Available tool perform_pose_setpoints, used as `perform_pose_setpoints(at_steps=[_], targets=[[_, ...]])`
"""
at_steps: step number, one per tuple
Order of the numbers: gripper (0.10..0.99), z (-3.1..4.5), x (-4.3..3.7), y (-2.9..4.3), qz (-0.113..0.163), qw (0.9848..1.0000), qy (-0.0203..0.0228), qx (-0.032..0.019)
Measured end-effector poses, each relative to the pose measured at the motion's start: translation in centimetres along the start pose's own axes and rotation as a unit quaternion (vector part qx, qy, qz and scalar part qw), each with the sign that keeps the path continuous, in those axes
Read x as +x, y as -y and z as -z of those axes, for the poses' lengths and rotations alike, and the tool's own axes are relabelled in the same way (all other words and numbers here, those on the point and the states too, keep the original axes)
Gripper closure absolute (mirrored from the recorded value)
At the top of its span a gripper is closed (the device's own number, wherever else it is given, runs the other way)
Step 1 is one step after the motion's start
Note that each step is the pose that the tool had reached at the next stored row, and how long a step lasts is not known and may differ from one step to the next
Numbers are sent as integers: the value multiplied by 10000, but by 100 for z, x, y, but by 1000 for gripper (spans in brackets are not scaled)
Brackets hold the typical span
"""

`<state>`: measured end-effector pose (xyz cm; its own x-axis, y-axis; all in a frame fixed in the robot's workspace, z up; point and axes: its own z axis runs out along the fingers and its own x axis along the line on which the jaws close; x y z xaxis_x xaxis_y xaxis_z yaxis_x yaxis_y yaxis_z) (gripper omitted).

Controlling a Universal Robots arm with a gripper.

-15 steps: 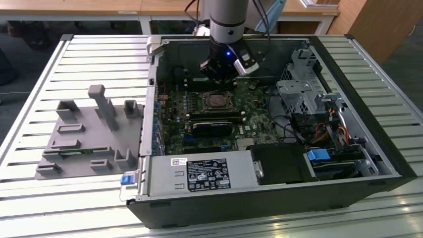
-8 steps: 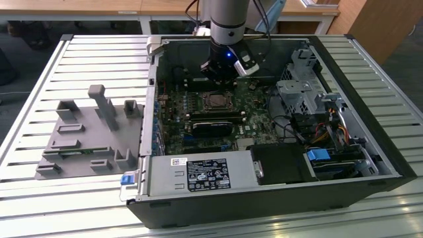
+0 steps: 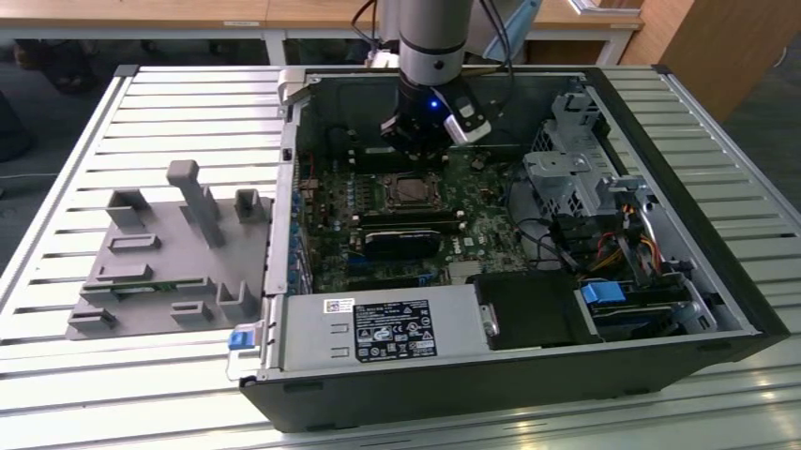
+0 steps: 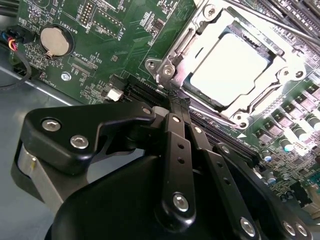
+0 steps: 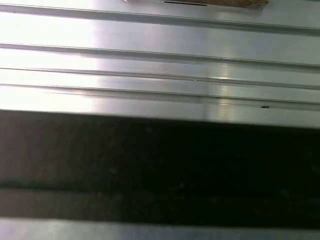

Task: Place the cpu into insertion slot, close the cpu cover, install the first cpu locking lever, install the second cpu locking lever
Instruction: 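Install the first cpu locking lever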

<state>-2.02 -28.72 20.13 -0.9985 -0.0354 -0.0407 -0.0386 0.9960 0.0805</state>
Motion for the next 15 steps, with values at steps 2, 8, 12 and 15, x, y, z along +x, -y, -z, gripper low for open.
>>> perform_pose_setpoints(at_steps=[2,8,12,15], targets=[[980,-4,0,1,1,10000,0,3],[980,-18,1,-1,3,10000,-4,76],[980,-28,1,-4,5,9999,-5,129],[980,-29,1,-4,6,9999,-5,135]])
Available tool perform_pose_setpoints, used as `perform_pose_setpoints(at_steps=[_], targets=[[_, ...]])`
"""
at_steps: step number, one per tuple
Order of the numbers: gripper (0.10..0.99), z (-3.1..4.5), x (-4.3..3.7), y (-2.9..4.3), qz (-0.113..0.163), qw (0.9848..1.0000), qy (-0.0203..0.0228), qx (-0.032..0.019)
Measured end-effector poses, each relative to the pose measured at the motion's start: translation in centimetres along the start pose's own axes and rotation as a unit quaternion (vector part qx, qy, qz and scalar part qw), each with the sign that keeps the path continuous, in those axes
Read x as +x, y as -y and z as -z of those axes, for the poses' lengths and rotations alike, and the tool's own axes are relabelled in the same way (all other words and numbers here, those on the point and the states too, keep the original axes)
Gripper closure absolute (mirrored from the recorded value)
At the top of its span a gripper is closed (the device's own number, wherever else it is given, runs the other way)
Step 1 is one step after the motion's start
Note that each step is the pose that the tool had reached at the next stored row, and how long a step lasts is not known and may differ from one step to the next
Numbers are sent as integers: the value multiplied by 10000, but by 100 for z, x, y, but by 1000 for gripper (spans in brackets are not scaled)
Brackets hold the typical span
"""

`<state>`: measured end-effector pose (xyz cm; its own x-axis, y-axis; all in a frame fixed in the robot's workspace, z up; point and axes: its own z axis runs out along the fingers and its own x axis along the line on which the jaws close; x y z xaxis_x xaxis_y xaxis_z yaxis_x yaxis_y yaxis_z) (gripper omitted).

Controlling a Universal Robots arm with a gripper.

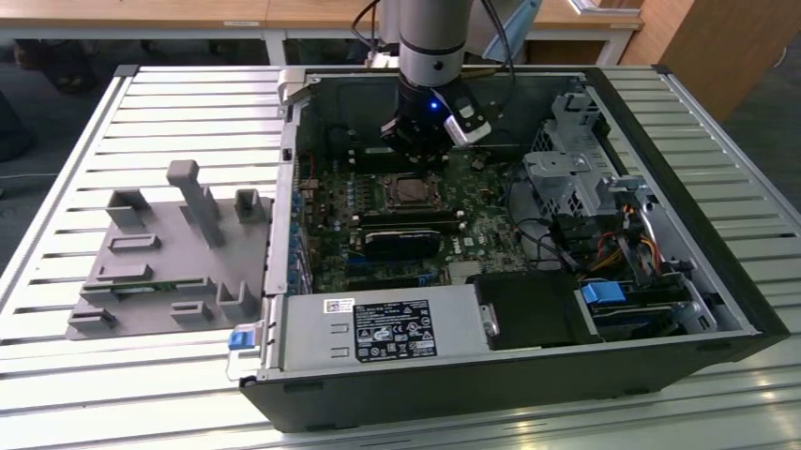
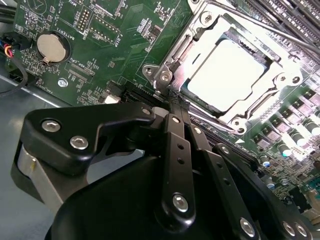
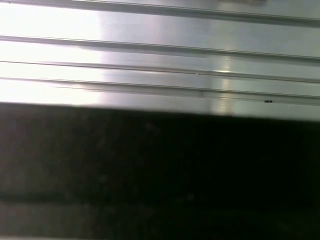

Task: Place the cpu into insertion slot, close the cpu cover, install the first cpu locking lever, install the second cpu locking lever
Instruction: 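Install the first cpu locking lever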

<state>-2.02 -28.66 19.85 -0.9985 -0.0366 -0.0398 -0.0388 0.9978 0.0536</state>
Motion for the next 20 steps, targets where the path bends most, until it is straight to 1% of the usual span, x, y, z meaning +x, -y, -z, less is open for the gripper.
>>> perform_pose_setpoints(at_steps=[13,20], targets=[[980,17,-1,-2,0,10000,1,3],[980,0,1,-2,3,10000,-4,90]])
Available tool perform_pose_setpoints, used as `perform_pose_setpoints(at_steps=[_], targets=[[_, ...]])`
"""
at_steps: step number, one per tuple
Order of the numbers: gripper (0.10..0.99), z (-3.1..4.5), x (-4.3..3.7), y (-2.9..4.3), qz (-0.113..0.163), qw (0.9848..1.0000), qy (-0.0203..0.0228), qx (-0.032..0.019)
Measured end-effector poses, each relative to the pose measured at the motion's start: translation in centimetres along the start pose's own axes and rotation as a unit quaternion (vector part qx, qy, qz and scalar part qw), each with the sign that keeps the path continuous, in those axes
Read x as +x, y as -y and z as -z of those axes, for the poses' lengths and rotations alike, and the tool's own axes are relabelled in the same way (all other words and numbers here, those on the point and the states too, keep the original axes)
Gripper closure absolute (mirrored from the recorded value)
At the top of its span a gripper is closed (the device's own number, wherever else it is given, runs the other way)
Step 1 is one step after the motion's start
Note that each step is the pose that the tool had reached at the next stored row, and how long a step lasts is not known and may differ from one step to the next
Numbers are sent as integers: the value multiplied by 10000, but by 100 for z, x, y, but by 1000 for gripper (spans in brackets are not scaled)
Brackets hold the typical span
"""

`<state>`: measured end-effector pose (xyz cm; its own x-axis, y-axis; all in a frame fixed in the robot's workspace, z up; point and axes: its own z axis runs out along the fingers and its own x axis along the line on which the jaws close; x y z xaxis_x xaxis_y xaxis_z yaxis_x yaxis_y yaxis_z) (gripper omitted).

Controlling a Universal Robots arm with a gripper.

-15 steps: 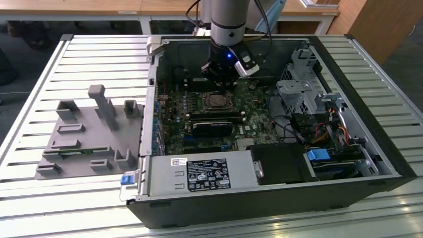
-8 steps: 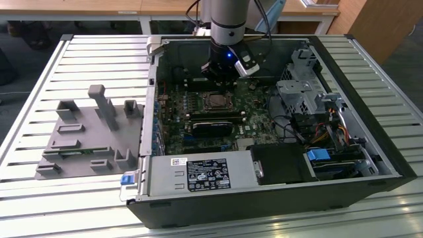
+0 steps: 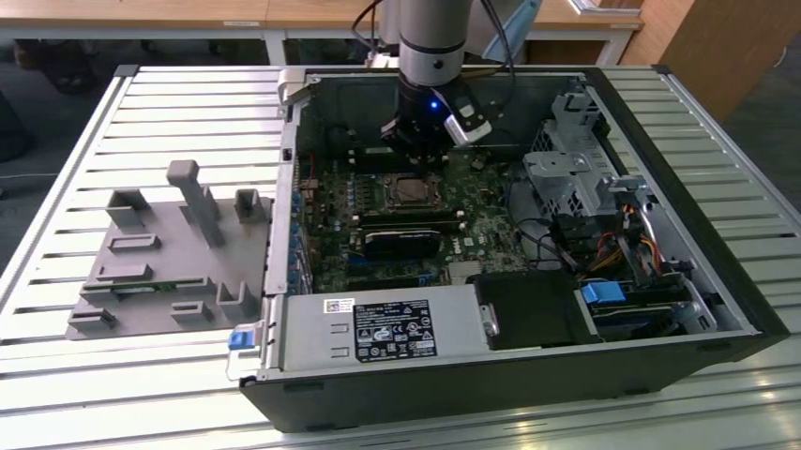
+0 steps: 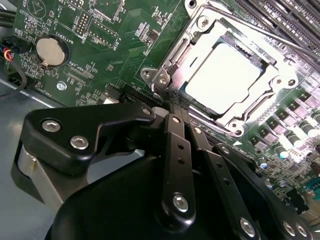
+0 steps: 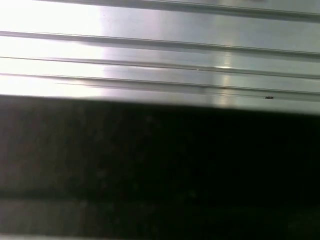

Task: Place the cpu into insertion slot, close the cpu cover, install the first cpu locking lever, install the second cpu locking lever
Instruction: 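Install the first cpu locking lever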

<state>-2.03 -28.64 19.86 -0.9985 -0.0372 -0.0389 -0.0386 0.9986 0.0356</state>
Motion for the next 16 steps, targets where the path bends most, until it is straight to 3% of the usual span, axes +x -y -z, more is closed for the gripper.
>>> perform_pose_setpoints(at_steps=[6,16], targets=[[980,-27,1,-15,1,10000,-3,38],[980,-4,-4,-38,1,10000,5,15]])
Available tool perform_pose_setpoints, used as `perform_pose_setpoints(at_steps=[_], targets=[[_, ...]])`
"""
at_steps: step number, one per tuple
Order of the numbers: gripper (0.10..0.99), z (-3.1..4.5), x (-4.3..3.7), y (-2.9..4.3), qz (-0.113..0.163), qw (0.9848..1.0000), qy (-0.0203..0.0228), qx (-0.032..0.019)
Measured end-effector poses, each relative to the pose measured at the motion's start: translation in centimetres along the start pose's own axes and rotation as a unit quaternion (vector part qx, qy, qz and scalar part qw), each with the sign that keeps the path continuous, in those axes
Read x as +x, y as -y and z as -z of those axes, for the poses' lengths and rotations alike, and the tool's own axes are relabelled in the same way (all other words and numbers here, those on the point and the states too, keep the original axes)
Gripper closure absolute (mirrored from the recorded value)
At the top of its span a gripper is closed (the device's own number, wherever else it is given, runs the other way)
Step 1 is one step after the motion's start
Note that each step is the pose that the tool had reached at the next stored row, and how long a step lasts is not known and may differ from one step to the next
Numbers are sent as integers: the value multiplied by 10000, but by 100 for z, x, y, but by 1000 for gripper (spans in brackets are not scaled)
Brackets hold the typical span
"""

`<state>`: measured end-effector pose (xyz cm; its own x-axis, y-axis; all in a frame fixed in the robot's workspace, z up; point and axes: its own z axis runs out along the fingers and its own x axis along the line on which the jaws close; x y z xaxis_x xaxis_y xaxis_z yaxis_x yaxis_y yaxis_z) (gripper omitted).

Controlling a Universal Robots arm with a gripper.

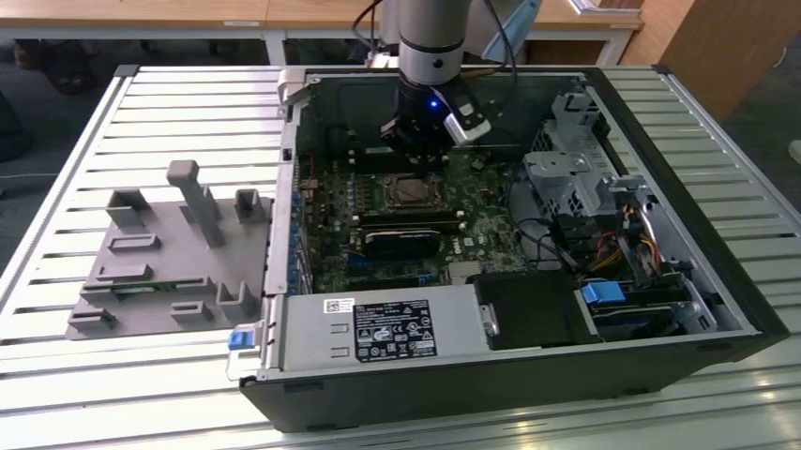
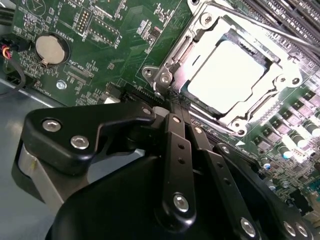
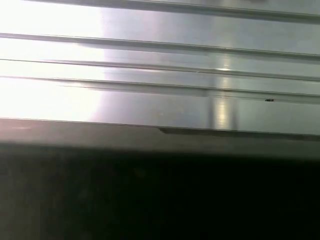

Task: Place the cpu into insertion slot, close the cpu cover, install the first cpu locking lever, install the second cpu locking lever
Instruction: 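Install the first cpu locking lever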

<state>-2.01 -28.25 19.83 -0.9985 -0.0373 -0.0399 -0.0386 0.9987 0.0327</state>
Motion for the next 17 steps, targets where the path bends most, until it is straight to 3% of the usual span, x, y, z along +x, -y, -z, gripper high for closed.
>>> perform_pose_setpoints(at_steps=[5,17], targets=[[980,112,-2,0,0,10000,-5,9],[980,115,-2,32,0,10000,-5,9]])
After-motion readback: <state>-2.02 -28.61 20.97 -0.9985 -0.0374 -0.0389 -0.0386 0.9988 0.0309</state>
